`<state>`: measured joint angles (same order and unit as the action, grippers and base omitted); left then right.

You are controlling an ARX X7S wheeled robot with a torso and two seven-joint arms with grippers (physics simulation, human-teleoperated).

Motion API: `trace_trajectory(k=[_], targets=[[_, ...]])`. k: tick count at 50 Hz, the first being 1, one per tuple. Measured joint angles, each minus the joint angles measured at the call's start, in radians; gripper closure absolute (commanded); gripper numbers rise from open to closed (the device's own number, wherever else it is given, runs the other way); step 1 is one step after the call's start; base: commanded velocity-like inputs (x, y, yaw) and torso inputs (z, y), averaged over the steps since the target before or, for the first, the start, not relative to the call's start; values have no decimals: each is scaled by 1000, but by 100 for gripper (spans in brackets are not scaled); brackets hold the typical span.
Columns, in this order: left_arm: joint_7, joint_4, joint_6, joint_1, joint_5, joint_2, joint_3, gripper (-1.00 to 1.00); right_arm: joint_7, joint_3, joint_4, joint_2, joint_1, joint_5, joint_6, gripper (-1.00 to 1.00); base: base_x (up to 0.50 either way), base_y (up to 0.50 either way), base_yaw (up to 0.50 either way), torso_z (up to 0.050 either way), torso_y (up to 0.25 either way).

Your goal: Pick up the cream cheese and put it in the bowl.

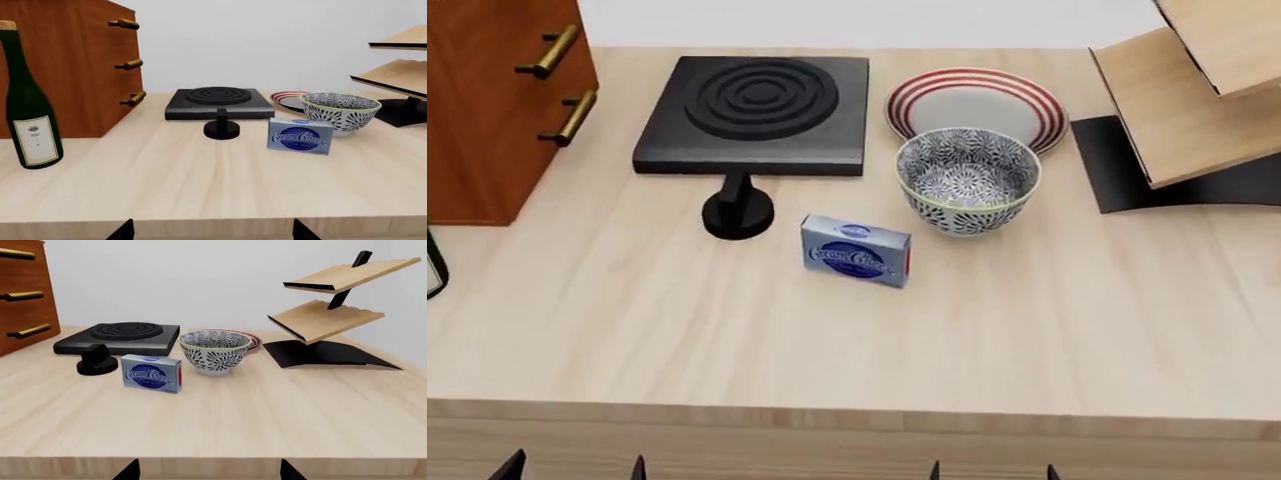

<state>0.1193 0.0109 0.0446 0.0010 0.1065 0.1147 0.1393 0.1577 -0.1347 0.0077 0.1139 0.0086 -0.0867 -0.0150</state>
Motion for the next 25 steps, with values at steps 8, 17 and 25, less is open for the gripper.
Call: trace_trajectory(k=[8, 17, 25], targets=[[9, -1, 1, 0, 6, 7, 8, -100, 8, -9, -2, 7, 1, -4, 2, -100, 73, 23, 0, 0, 0], [18, -2, 1, -1, 11, 13, 16, -100, 17, -20, 0, 14, 3, -6, 2, -100, 53, 48, 0, 0, 0], [25, -2, 2, -2, 15, 19, 23, -100, 24, -29, 1, 20, 4, -9, 3, -100, 50, 94, 0, 0, 0]])
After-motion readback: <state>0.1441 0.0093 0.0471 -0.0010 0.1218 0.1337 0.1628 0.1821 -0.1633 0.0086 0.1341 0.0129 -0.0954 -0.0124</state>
